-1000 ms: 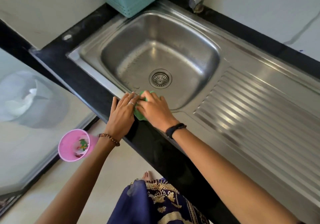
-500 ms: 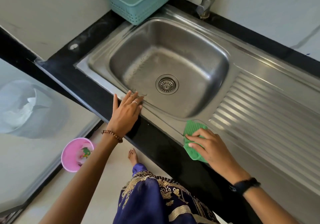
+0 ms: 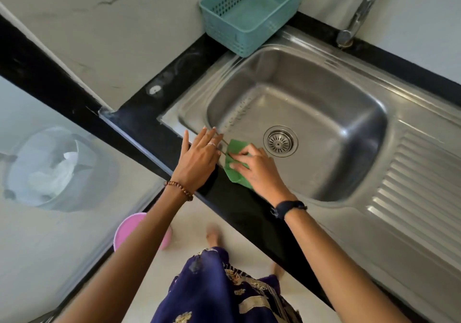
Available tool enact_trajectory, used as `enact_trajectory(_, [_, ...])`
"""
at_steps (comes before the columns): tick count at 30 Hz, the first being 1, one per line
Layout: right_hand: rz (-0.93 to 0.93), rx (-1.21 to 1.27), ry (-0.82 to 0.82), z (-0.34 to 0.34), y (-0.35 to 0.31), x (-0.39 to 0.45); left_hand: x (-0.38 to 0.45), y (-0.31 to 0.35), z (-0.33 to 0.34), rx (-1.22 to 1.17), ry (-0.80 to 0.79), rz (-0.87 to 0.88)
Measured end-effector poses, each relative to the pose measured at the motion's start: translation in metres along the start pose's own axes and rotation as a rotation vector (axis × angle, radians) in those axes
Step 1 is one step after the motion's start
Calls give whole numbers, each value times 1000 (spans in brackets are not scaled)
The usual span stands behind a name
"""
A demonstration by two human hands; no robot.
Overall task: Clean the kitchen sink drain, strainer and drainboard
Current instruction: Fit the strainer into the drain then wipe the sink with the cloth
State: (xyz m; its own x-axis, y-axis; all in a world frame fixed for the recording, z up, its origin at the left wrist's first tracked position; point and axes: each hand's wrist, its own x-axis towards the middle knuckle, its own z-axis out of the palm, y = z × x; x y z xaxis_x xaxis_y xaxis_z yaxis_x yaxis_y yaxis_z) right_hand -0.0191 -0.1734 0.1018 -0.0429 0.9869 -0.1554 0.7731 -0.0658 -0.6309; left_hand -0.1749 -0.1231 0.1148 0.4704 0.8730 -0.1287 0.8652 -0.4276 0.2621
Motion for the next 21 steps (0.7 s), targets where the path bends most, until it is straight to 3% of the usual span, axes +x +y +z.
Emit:
enact_trajectory(5, [73,-13,38,-21,37,-66,17,-27,-7,56,-74,101])
enact_trajectory(10, [219,34,21,-41,56,-113,17,-37,-9,-81,-129,118])
enact_trajectory(15, [179,44,2,-29,31,-67,16,-43,-4,-133,-100,96])
enact_trajectory(21, [43,72,2,14,-32,52,16,-59,-10,-125,1,22])
